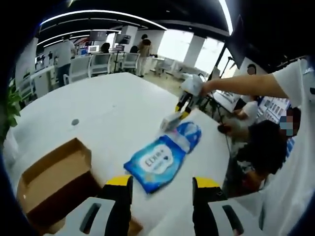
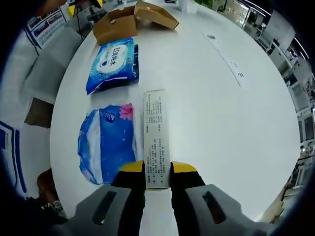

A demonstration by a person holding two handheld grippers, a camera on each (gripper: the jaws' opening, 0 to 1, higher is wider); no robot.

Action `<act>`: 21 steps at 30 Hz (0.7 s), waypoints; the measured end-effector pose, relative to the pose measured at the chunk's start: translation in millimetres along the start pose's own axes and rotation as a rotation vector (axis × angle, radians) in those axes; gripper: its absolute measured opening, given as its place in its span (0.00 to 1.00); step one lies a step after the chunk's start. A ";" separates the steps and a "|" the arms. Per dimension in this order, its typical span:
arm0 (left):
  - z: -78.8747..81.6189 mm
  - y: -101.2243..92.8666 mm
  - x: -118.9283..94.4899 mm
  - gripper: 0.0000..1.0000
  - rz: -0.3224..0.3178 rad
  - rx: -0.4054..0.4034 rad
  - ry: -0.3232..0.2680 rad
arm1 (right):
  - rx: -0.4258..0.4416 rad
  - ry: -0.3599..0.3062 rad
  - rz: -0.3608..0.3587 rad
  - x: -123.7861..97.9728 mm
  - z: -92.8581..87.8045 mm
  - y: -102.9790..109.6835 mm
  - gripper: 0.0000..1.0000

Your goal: Operate the shoe box by opening the lid, removing the specified soft item, and placing it in the target area until the item is outside and the box remains undamaged.

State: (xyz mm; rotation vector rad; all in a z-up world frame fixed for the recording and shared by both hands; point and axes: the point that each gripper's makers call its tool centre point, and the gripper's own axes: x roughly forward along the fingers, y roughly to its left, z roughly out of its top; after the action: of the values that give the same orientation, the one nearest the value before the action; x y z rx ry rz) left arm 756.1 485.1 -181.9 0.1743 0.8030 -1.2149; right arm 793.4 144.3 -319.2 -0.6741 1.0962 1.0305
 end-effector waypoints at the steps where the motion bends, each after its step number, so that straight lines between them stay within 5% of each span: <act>1: -0.2 0.7 0.1 0.49 0.000 -0.002 -0.001 | -0.002 -0.002 0.002 0.1 0.6 0.5 0.16; 21: -4.2 -0.3 2.0 0.49 0.007 -0.018 0.008 | -0.020 -0.016 0.031 3.8 4.3 1.2 0.18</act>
State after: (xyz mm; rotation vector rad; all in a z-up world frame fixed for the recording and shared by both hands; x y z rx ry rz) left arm 754.2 485.7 -186.1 0.1674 0.8190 -1.2008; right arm 794.3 149.8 -321.3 -0.6664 1.0865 1.0728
